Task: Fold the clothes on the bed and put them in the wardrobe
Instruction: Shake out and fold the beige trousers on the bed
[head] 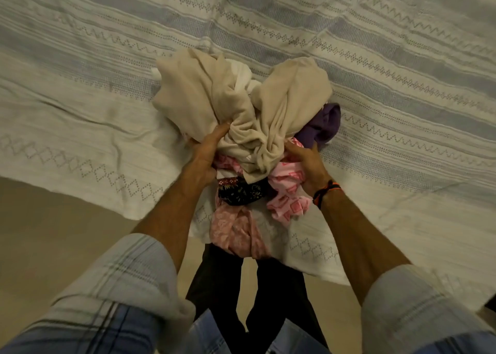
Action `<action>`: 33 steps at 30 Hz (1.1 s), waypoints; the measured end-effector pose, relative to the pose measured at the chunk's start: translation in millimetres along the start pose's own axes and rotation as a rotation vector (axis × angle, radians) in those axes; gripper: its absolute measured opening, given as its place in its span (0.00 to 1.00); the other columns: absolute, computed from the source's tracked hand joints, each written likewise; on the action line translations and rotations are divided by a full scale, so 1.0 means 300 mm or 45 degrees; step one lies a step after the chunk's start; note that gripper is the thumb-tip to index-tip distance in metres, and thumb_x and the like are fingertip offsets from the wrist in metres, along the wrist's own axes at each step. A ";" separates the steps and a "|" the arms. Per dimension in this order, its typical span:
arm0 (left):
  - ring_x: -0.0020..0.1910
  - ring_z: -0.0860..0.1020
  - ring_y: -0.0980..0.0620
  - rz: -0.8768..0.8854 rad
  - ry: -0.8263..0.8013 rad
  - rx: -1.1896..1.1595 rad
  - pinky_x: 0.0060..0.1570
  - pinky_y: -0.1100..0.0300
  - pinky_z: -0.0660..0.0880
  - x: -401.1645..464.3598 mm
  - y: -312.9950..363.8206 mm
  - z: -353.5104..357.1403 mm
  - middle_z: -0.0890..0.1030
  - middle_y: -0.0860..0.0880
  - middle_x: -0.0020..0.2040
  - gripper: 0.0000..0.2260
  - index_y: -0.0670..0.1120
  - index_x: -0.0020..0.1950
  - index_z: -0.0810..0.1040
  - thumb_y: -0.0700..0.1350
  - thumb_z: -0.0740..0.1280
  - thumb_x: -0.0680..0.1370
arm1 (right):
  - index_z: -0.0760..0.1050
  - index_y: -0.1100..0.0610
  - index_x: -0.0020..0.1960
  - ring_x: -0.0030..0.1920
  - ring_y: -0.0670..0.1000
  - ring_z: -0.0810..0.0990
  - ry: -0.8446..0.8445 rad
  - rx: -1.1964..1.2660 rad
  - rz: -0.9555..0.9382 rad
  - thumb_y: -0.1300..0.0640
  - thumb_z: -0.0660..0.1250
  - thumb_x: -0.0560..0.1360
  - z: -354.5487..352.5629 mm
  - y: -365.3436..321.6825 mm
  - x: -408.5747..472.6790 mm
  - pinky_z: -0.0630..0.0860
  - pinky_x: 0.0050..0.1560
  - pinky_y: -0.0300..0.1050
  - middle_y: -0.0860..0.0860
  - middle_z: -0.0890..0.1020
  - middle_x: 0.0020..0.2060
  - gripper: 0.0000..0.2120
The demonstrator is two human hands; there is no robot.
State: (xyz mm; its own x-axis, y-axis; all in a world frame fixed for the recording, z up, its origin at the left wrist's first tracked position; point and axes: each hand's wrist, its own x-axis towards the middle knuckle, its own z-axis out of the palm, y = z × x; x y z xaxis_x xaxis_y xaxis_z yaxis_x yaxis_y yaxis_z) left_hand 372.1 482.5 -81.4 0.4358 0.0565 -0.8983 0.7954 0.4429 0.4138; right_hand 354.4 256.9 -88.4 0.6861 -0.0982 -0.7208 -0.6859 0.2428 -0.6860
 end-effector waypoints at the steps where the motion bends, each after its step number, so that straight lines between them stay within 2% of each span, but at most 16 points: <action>1: 0.53 0.84 0.46 0.001 -0.068 -0.026 0.55 0.46 0.80 -0.016 0.000 0.023 0.84 0.46 0.55 0.32 0.47 0.64 0.79 0.57 0.80 0.63 | 0.72 0.56 0.69 0.63 0.57 0.79 -0.059 0.036 0.012 0.51 0.78 0.67 0.024 -0.007 -0.005 0.76 0.64 0.58 0.54 0.80 0.63 0.33; 3: 0.52 0.83 0.45 -0.028 -0.165 -0.098 0.59 0.46 0.78 -0.055 0.014 0.047 0.84 0.44 0.54 0.26 0.45 0.60 0.81 0.54 0.77 0.66 | 0.73 0.59 0.69 0.64 0.61 0.77 -0.145 0.119 0.069 0.47 0.79 0.64 0.084 -0.032 -0.021 0.75 0.65 0.59 0.59 0.79 0.64 0.38; 5: 0.48 0.83 0.44 -0.042 -0.216 -0.127 0.58 0.47 0.78 -0.095 0.054 0.042 0.84 0.43 0.49 0.17 0.43 0.55 0.82 0.52 0.72 0.72 | 0.76 0.61 0.67 0.61 0.62 0.78 -0.164 0.152 0.118 0.48 0.79 0.63 0.125 -0.072 -0.046 0.73 0.65 0.61 0.62 0.78 0.63 0.36; 6: 0.47 0.83 0.44 -0.048 -0.208 -0.129 0.57 0.47 0.79 -0.115 0.077 0.034 0.84 0.42 0.49 0.17 0.42 0.56 0.81 0.51 0.71 0.73 | 0.77 0.63 0.65 0.58 0.62 0.78 -0.169 0.174 0.156 0.49 0.79 0.62 0.135 -0.085 -0.053 0.73 0.64 0.61 0.64 0.78 0.62 0.35; 8: 0.49 0.83 0.43 -0.035 -0.150 -0.147 0.52 0.48 0.81 -0.143 0.117 0.016 0.83 0.41 0.53 0.27 0.41 0.65 0.77 0.52 0.75 0.70 | 0.75 0.65 0.66 0.54 0.61 0.78 -0.211 0.225 0.171 0.52 0.77 0.65 0.155 -0.116 -0.066 0.77 0.59 0.56 0.65 0.78 0.61 0.33; 9: 0.49 0.83 0.43 0.002 -0.122 -0.138 0.50 0.50 0.81 -0.174 0.148 -0.001 0.83 0.41 0.54 0.28 0.40 0.66 0.76 0.51 0.75 0.70 | 0.74 0.66 0.67 0.54 0.60 0.79 -0.246 0.230 0.152 0.54 0.75 0.67 0.183 -0.144 -0.089 0.78 0.56 0.53 0.64 0.77 0.62 0.32; 12: 0.45 0.82 0.45 0.096 -0.180 -0.154 0.51 0.53 0.80 -0.275 0.245 -0.023 0.83 0.42 0.48 0.16 0.40 0.57 0.81 0.49 0.70 0.74 | 0.72 0.66 0.69 0.57 0.61 0.79 -0.301 0.202 0.051 0.54 0.77 0.66 0.272 -0.238 -0.138 0.79 0.57 0.53 0.65 0.76 0.65 0.35; 16: 0.49 0.81 0.43 0.218 -0.245 -0.175 0.56 0.51 0.77 -0.429 0.418 -0.057 0.84 0.42 0.48 0.13 0.40 0.50 0.84 0.48 0.70 0.72 | 0.70 0.66 0.71 0.61 0.62 0.77 -0.417 0.194 -0.073 0.57 0.74 0.70 0.414 -0.390 -0.196 0.79 0.58 0.54 0.66 0.75 0.66 0.32; 20: 0.49 0.84 0.44 0.380 -0.255 -0.214 0.51 0.52 0.81 -0.553 0.583 -0.091 0.84 0.41 0.52 0.13 0.40 0.51 0.84 0.47 0.70 0.73 | 0.69 0.68 0.70 0.50 0.54 0.84 -0.547 0.220 -0.178 0.59 0.71 0.71 0.561 -0.528 -0.250 0.81 0.49 0.47 0.62 0.79 0.59 0.30; 24: 0.52 0.83 0.43 0.528 -0.198 -0.204 0.54 0.52 0.80 -0.596 0.680 -0.149 0.83 0.41 0.54 0.14 0.41 0.55 0.83 0.47 0.72 0.73 | 0.72 0.67 0.67 0.51 0.53 0.84 -0.646 0.326 -0.255 0.63 0.68 0.73 0.669 -0.586 -0.278 0.81 0.52 0.47 0.57 0.82 0.55 0.24; 26: 0.53 0.83 0.43 0.542 -0.135 -0.219 0.55 0.51 0.80 -0.576 0.686 -0.191 0.84 0.41 0.55 0.17 0.41 0.58 0.82 0.48 0.72 0.73 | 0.75 0.63 0.64 0.50 0.52 0.84 -0.669 0.351 -0.261 0.66 0.66 0.75 0.701 -0.571 -0.267 0.81 0.52 0.48 0.55 0.84 0.52 0.17; 28: 0.53 0.83 0.44 0.526 -0.004 -0.283 0.52 0.51 0.81 -0.532 0.656 -0.241 0.83 0.42 0.56 0.26 0.42 0.65 0.77 0.49 0.76 0.70 | 0.76 0.57 0.62 0.53 0.53 0.83 -0.596 0.253 -0.261 0.68 0.67 0.75 0.709 -0.517 -0.231 0.80 0.56 0.52 0.53 0.84 0.54 0.17; 29: 0.52 0.84 0.45 0.513 0.079 -0.272 0.48 0.52 0.81 -0.508 0.636 -0.262 0.83 0.43 0.57 0.31 0.42 0.69 0.73 0.49 0.78 0.68 | 0.75 0.55 0.64 0.55 0.54 0.82 -0.528 0.128 -0.243 0.68 0.69 0.74 0.706 -0.480 -0.210 0.79 0.58 0.54 0.52 0.83 0.57 0.20; 30: 0.48 0.84 0.46 0.479 0.197 -0.202 0.43 0.54 0.81 -0.487 0.604 -0.286 0.83 0.43 0.55 0.32 0.42 0.69 0.71 0.48 0.78 0.68 | 0.72 0.55 0.67 0.58 0.54 0.81 -0.449 -0.053 -0.205 0.66 0.72 0.72 0.695 -0.438 -0.193 0.78 0.61 0.56 0.51 0.81 0.60 0.25; 32: 0.36 0.82 0.51 0.353 0.415 0.063 0.33 0.58 0.76 -0.459 0.531 -0.316 0.82 0.46 0.45 0.20 0.41 0.63 0.74 0.42 0.74 0.73 | 0.65 0.56 0.74 0.66 0.53 0.76 -0.378 -0.436 -0.089 0.63 0.73 0.72 0.656 -0.362 -0.172 0.73 0.65 0.51 0.51 0.75 0.69 0.33; 33: 0.33 0.80 0.54 0.266 0.465 0.183 0.32 0.59 0.73 -0.442 0.487 -0.333 0.79 0.48 0.42 0.14 0.43 0.58 0.74 0.39 0.72 0.74 | 0.60 0.57 0.77 0.70 0.54 0.71 -0.354 -0.584 -0.007 0.62 0.72 0.74 0.638 -0.331 -0.164 0.71 0.65 0.49 0.52 0.69 0.73 0.35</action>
State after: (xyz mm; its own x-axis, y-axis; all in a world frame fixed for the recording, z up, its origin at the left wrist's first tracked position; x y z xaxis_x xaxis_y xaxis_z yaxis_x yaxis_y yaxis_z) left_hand 388.5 629.0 83.5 0.4368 0.4552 -0.7759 0.7678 0.2608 0.5853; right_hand 435.3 422.3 34.2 0.6857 0.1764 -0.7062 -0.6747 -0.2099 -0.7076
